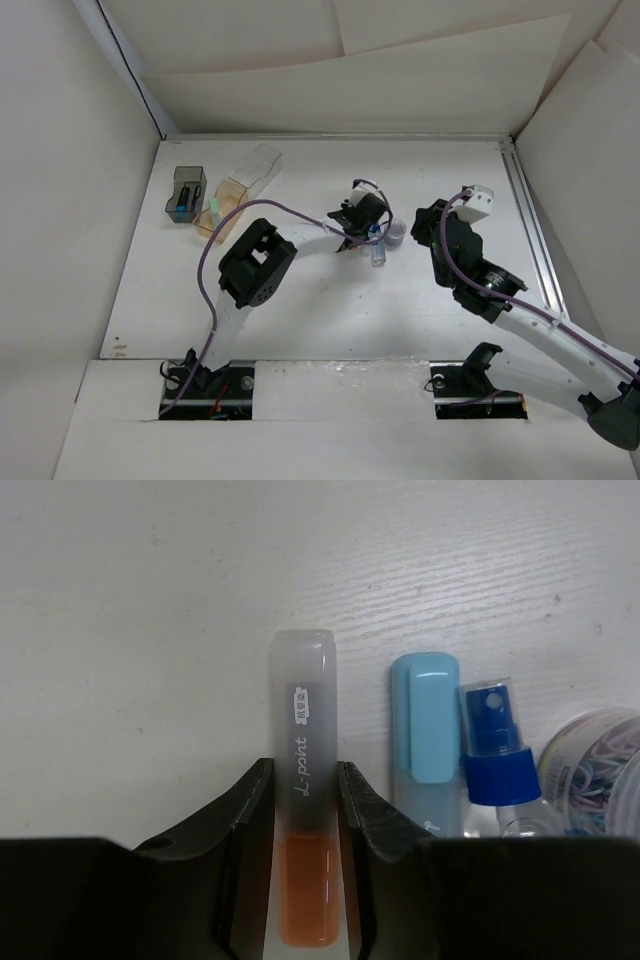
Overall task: Sort the stationery into containers
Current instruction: Pick up the pen from the corner of the board, then place the pen in the storage box.
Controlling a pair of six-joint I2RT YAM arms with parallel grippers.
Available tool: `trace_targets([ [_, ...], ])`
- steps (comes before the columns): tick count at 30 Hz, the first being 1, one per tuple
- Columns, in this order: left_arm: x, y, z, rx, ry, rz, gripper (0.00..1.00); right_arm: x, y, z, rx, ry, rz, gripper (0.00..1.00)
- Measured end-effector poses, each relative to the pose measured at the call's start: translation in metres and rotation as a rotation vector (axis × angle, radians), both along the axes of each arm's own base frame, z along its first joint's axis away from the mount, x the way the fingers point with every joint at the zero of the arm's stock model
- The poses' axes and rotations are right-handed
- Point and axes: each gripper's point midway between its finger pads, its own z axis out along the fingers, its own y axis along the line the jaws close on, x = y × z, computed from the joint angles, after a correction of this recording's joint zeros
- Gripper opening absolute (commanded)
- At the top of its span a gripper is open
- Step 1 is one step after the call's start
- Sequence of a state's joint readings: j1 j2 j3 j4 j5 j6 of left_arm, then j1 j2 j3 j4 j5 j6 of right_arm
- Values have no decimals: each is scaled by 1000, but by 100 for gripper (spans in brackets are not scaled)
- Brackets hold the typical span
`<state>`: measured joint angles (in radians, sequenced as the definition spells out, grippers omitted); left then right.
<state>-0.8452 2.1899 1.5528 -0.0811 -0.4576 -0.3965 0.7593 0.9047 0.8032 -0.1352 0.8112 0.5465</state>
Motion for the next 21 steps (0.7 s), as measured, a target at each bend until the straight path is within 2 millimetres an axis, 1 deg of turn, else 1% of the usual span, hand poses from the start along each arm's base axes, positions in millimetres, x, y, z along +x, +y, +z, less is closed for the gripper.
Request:
trace_targets([
  [3,-5,10,1,17,-8,5,7,0,0,0,-2,0,0,36],
  [6,-14,32,8,55,1,14,7,0,1,0,-3,0,5,36],
  [8,-17,51,21,57,-4,34,7,0,1,0,-2,1,7,36],
  [10,-14,75,39,44,-20,73,7,0,1,0,-2,1,9,36],
  [11,-10,88,52,27,-35,100,7,0,2,0,-2,1,10,36],
  [14,13,134,96,-31,-109,208,7,0,2,0,-1,2,14,36],
  [16,29,167,121,-56,-161,286,7,0,3,0,0,1,17,36],
  [18,40,200,135,-55,-196,352,7,-1,3,0,1,1,18,36],
  [20,45,227,137,-38,-213,396,7,-1,3,1,3,-1,19,36],
  [21,46,237,135,-18,-212,403,7,-1,2,2,5,-3,20,36],
])
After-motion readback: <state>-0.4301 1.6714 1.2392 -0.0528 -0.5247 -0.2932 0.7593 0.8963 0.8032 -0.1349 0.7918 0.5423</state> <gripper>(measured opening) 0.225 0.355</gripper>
